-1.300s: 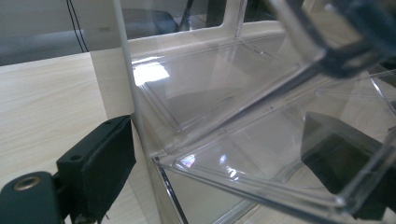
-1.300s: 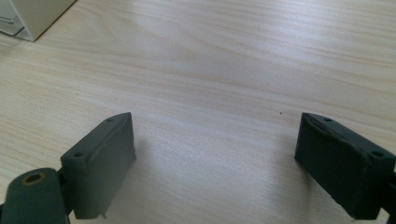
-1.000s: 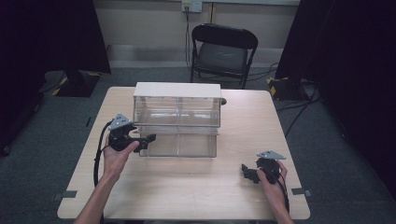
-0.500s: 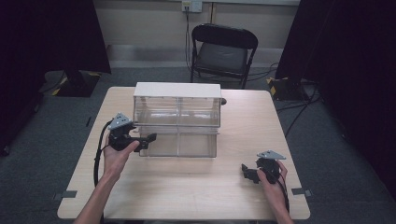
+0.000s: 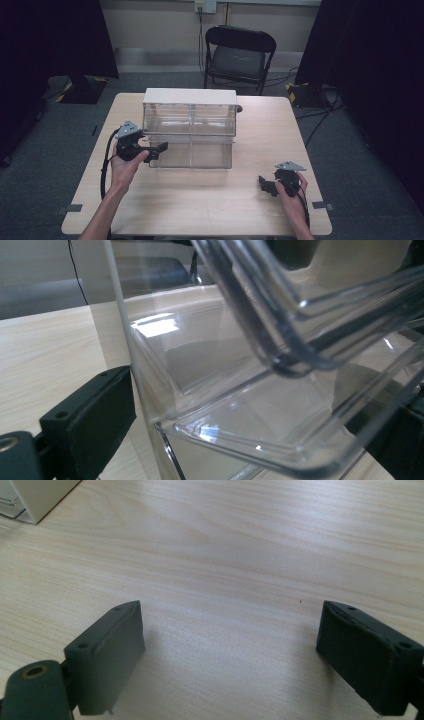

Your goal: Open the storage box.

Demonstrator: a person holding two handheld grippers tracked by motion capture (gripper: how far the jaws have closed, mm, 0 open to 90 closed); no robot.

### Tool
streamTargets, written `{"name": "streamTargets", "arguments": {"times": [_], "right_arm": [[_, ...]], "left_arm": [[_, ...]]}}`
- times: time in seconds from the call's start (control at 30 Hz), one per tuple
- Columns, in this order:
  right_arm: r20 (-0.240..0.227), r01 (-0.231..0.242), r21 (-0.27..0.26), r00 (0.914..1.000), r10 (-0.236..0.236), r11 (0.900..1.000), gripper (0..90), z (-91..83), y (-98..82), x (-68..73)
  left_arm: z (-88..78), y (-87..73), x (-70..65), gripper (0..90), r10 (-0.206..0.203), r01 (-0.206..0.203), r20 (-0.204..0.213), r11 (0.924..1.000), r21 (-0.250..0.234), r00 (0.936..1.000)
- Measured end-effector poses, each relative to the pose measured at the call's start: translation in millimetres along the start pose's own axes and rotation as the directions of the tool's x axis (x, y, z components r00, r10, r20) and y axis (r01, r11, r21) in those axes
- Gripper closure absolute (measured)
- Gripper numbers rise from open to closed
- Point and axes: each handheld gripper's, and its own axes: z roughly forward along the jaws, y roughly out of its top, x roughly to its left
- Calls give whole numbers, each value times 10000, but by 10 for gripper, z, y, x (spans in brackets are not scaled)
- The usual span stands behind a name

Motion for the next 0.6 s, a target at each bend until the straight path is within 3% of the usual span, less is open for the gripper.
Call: {"name": "streamTargets", "arguments": {"times": [0.23, 0.6], "right_arm": [[14, -9, 7, 10000, 9, 10000, 105, 2, 1, -2], [18, 5, 5, 10000, -5, 10000, 105, 3, 1, -2]], "left_arm": [[-7, 47, 3, 2, 143, -144, 140, 9999, 67, 9998], [-33, 58, -1, 0, 11, -9, 239, 10000, -52, 9997]]}}
